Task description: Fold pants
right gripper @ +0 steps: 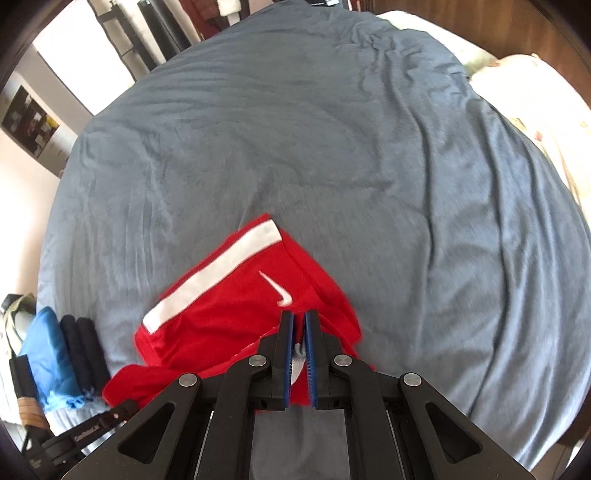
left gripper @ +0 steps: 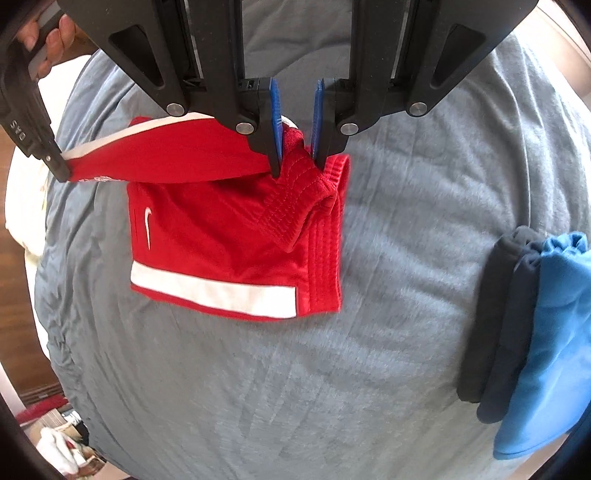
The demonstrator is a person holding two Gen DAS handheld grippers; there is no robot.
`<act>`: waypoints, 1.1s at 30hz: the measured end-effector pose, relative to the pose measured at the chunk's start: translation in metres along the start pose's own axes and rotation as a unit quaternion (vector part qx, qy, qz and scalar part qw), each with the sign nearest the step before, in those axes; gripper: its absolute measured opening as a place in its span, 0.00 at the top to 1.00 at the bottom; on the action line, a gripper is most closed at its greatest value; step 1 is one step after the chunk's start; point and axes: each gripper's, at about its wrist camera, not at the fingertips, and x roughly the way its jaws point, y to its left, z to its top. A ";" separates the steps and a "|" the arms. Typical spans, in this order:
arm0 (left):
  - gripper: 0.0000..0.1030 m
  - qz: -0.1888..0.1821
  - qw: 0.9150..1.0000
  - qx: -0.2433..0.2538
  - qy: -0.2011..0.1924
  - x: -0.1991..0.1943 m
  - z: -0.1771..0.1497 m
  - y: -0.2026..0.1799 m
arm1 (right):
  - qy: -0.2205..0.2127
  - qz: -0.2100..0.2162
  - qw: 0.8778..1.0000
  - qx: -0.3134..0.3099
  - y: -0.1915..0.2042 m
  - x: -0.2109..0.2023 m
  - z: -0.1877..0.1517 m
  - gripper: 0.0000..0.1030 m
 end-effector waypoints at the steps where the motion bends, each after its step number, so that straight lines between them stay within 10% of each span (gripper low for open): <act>1: 0.85 0.001 1.000 0.000 0.000 0.002 0.004 -0.001 | 0.003 -0.001 1.000 -0.003 0.001 0.006 0.006 0.93; 9: 0.79 0.007 1.000 0.022 -0.012 0.017 0.030 -0.007 | 0.020 -0.007 1.000 -0.018 0.008 0.056 0.038 0.93; 16: 0.48 0.035 0.995 0.087 -0.045 0.013 0.043 -0.011 | 0.021 -0.021 0.999 -0.023 0.014 0.088 0.064 0.93; 26: 0.40 0.038 0.953 0.299 -0.039 0.016 0.053 -0.030 | 0.001 -0.056 0.997 -0.054 0.030 0.114 0.092 0.93; 33: 0.40 0.016 0.933 0.359 -0.009 0.038 0.084 -0.040 | 0.003 -0.056 0.997 -0.051 0.034 0.126 0.097 0.93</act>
